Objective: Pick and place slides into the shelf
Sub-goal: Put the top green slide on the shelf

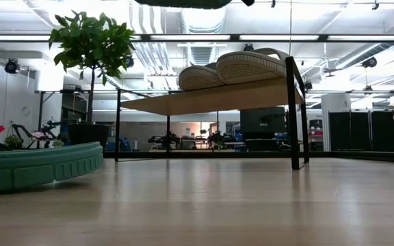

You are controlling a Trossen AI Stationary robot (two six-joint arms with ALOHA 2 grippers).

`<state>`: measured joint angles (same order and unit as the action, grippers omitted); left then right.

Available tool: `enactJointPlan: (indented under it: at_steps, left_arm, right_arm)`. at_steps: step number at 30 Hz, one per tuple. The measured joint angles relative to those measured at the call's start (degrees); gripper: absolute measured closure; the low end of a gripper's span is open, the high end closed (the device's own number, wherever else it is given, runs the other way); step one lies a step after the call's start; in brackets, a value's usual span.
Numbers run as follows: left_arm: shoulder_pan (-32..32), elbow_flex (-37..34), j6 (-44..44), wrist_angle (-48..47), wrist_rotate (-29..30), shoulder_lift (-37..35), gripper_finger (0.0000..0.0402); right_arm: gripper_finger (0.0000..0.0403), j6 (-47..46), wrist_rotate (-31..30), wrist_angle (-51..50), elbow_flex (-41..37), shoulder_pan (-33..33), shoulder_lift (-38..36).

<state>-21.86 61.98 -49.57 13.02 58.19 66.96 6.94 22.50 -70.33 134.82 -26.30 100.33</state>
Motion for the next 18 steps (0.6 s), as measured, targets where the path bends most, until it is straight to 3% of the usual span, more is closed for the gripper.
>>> enactJointPlan:
  at_steps: [8,13,18]
  left_arm:
    - [5.77,0.02,23.96,-0.03,-12.62,-2.84,0.0148]
    - [9.74,0.04,30.19,-0.25,-14.25,-2.84,0.0148]
    - [11.69,0.02,36.92,-0.16,-23.19,-2.82,0.0148]
  right_arm:
    - [0.0374,2.43,-0.16,2.51,-0.09,1.66,0.15]
    - [0.0374,3.51,-0.1,3.1,-0.11,3.7,0.83]
    - [0.0374,4.52,-0.61,2.56,-0.15,4.33,0.96]
